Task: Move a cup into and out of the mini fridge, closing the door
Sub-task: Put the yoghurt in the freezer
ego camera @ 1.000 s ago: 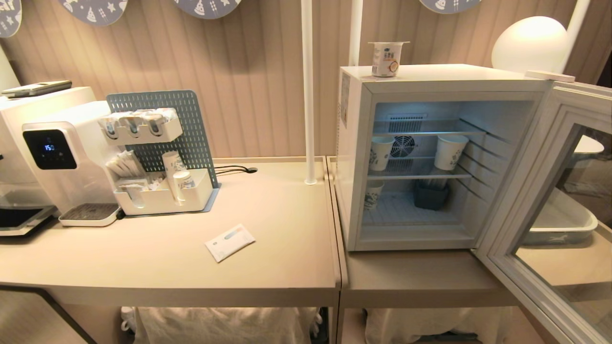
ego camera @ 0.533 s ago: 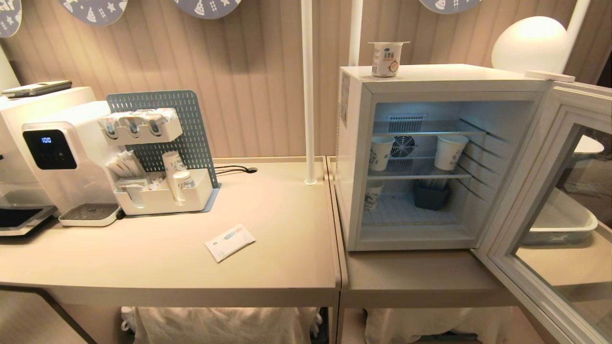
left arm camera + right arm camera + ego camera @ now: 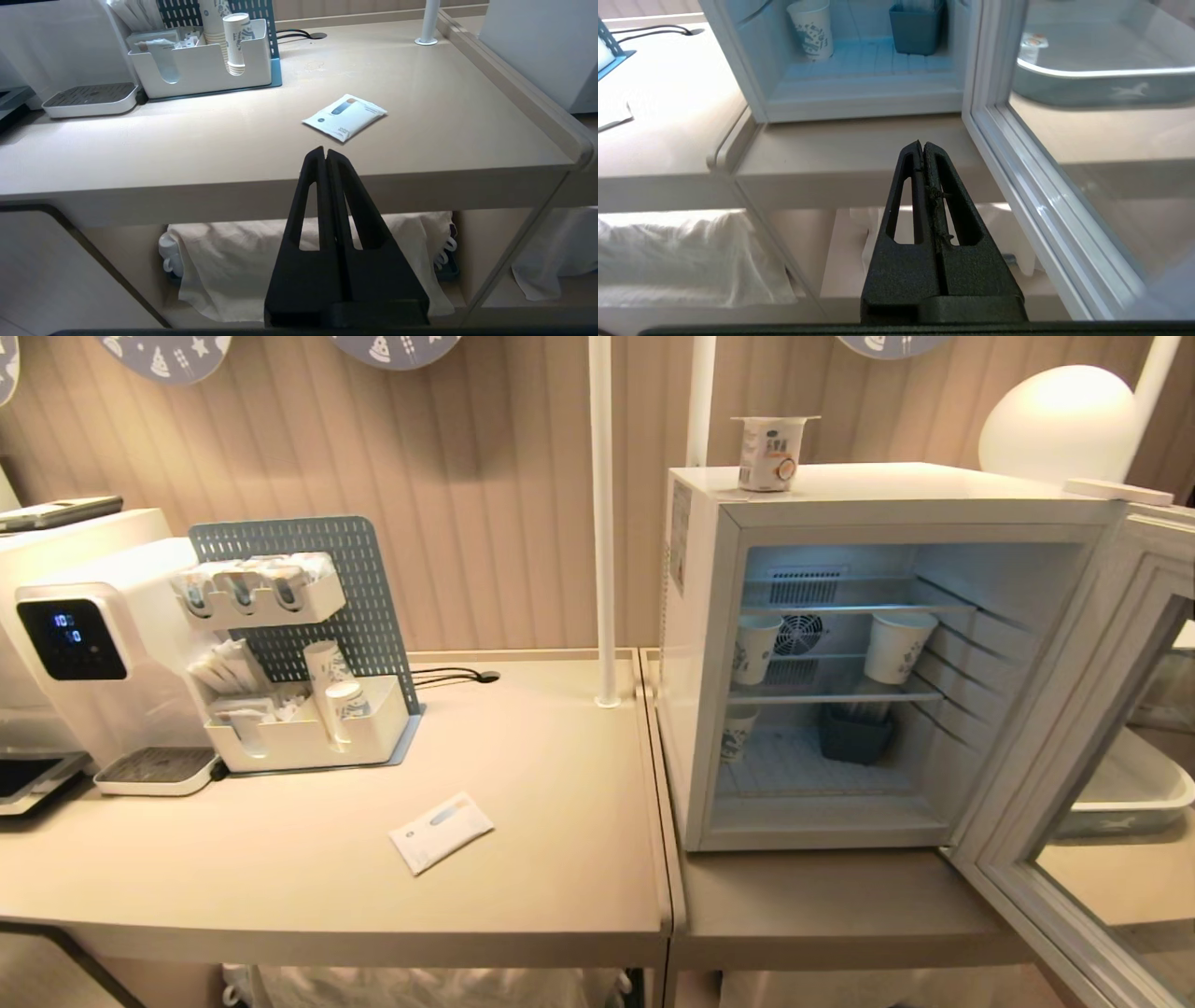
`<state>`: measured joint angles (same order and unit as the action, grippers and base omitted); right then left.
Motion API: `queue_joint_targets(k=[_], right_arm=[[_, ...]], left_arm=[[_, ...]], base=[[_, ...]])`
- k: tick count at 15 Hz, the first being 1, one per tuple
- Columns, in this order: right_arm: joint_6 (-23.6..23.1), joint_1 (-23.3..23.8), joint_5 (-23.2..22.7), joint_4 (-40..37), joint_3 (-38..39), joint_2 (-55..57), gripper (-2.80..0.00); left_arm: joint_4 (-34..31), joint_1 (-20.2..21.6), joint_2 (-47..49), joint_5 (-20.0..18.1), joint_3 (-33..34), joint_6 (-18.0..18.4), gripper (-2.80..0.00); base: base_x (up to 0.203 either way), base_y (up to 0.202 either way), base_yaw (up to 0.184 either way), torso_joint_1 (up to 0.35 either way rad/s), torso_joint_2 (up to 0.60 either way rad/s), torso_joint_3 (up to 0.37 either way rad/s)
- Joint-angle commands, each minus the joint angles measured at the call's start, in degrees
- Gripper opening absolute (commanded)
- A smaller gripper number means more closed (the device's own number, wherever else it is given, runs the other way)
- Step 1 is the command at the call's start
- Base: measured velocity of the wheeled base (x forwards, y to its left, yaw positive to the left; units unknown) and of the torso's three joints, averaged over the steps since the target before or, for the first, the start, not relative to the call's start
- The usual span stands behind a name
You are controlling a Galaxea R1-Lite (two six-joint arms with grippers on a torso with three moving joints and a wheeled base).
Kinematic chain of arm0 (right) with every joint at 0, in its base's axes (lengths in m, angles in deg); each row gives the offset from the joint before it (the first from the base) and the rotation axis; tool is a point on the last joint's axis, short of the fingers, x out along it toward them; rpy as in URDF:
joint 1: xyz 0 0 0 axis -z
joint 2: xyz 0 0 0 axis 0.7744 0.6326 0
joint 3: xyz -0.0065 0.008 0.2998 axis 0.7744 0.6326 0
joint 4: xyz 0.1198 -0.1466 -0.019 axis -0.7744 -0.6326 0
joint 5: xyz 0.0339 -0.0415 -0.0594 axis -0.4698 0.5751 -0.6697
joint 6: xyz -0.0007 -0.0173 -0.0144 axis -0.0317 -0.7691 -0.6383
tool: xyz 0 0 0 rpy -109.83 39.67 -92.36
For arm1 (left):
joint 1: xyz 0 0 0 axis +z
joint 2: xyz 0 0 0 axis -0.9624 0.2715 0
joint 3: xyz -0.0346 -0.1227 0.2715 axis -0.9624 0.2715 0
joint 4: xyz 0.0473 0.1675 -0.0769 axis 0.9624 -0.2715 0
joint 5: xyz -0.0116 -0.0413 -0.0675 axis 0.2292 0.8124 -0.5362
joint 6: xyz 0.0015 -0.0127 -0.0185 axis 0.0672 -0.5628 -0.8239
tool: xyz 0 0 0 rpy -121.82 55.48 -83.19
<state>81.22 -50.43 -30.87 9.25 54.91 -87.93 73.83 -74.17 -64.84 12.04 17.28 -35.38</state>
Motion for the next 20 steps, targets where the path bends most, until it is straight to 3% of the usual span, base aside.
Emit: queue_joint_targets(k=[1, 9, 12, 15, 20], right_arm=[[0.03, 0.11, -0.04, -0.05, -0.02, 0.08, -2.8], [-0.53, 0.1, -0.31, 0.58, -0.23, -0.1, -2.8], [-0.77, 0.04, -4.48, -0.42, -10.75, 1.81, -2.8], [-1.0, 0.04, -8.37, -0.91, -22.07, 13.98, -2.8], [-2.18, -0.21, -14.81, 5.41, -33.99, 33.52, -2.8]], left_arm=[[0.07, 0.01, 0.09, 0.08, 0.09, 0.05, -2.8], [0.07, 0.01, 0.09, 0.08, 0.09, -0.21, -2.8], [0.07, -0.03, 0.09, 0.17, 0.09, -0.68, -2.8], [0.07, 0.01, 0.09, 0.17, 0.0, -1.18, -2.8], [0.07, 0.01, 0.09, 0.08, 0.0, -1.09, -2.8]], base=[[0.198, 0.0, 0.001, 0.002, 0.0, 0.002], [0.036, 0.0, 0.0, 0.0, 0.0, 0.001], [0.0, 0.0, 0.0, 0.0, 0.0, 0.0], [0.0, 0.0, 0.0, 0.0, 0.0, 0.0], [0.0, 0.0, 0.0, 0.0, 0.0, 0.0]])
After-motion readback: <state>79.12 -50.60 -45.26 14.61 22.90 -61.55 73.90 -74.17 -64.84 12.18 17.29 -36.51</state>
